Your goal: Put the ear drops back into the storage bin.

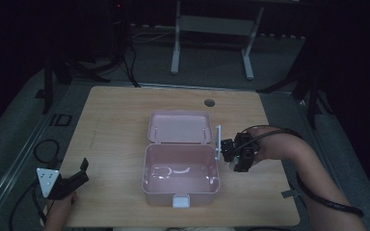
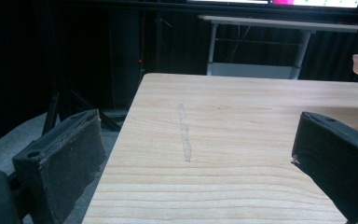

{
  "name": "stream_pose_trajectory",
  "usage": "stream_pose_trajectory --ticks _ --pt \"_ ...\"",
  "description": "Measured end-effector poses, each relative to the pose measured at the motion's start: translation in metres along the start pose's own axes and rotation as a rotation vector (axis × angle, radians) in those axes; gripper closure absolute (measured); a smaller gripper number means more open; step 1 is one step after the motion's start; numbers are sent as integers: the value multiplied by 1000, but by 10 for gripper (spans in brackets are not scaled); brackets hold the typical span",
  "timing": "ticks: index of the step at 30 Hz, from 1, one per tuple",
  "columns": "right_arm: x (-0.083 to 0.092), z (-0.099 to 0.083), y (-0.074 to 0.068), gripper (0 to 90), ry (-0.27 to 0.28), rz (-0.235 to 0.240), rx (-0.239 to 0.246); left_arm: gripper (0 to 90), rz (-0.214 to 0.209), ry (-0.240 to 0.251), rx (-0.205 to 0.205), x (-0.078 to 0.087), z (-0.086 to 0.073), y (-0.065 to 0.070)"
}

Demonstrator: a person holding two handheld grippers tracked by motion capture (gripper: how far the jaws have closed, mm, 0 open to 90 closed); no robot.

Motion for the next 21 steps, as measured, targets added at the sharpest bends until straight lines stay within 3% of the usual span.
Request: stream_pose_trajectory --ticks 21 --pt "0 45 0 595 -1 17 84 24 -3 1 -4 0 0 0"
Point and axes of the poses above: each handheld gripper's, and its own axes: x roughly backward along the jaws, z roughly out of its top, y roughly to its right, the point moved 10 cm from there along -x, roughly forward along the jaws, and after that the axes turned 3 degrees about y, right-handed, at the moved point
